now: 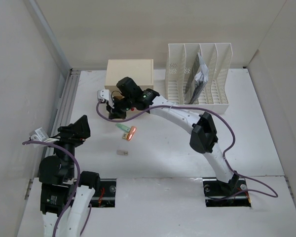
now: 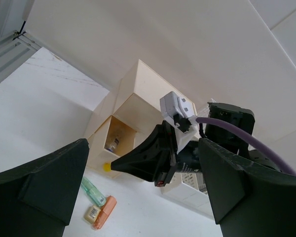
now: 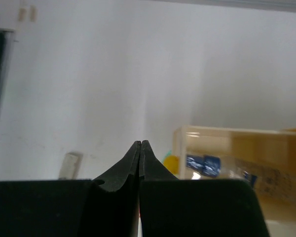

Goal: Organize the desk

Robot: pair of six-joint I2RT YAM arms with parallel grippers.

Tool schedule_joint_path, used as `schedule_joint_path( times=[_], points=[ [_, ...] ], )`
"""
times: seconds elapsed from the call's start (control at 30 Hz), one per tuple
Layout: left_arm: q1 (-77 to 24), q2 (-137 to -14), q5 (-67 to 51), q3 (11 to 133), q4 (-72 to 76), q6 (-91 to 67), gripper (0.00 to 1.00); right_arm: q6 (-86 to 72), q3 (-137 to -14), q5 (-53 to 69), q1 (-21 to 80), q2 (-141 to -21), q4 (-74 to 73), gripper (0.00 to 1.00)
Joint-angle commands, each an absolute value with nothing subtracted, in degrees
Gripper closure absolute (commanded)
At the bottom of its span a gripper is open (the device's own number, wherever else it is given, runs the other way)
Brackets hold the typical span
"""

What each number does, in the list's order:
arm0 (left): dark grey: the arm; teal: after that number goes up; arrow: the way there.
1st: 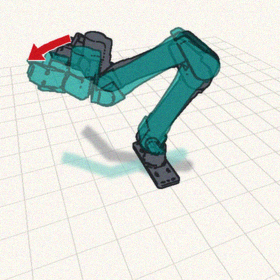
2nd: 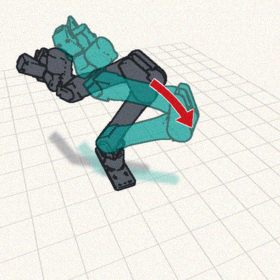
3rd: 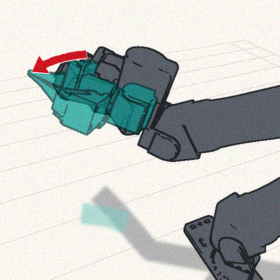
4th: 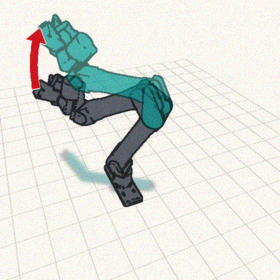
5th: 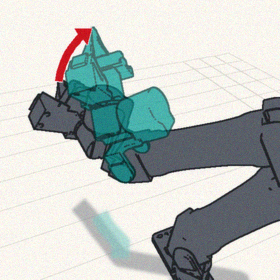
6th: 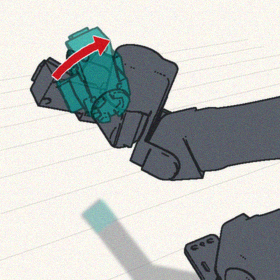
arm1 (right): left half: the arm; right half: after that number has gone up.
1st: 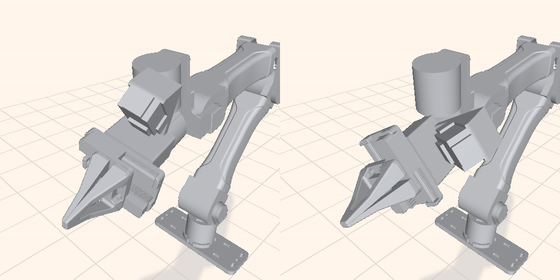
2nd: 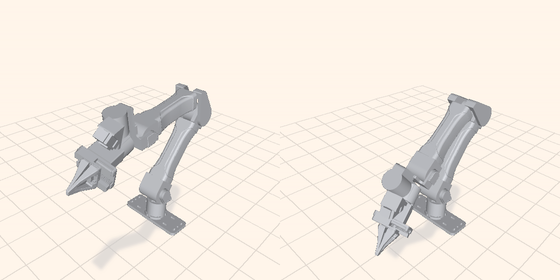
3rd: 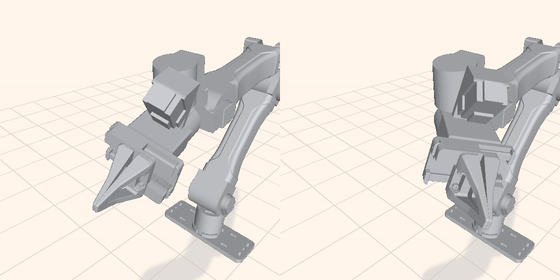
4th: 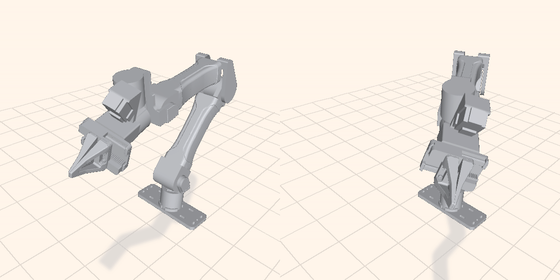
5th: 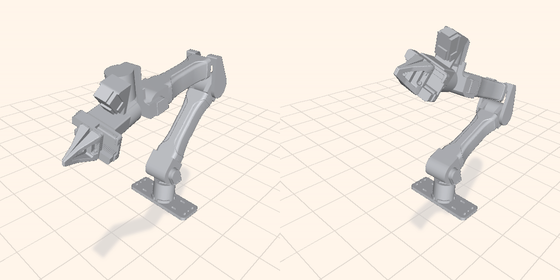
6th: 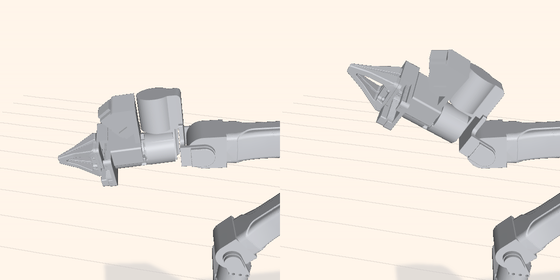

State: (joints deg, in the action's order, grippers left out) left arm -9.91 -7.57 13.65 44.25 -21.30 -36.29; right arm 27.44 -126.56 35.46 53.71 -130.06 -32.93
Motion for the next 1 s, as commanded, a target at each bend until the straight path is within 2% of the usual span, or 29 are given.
schedule_joint_path(
  times=[0.0,0.27,0.57,0.97],
  points=[
    [-10.2,-6.9,13.6,44.6,-20.0,-35.9,0.09,27.9,-126.6,22.0,54.7,-127.5,-32.7,1.00],
    [-10.2,-6.9,13.6,44.6,-20.0,-35.9,0.09,25.6,-123.0,-3.7,55.9,-129.2,-25.2,1.00],
    [-10.2,-6.9,13.6,44.6,-20.0,-35.9,0.09,27.2,-123.7,-15.1,55.9,-131.9,-21.1,1.00],
    [-10.2,-6.4,14.2,45.2,-21.1,-35.9,0.09,30.0,-123.1,-22.3,55.9,-134.6,-12.5,1.00]
  ],
)
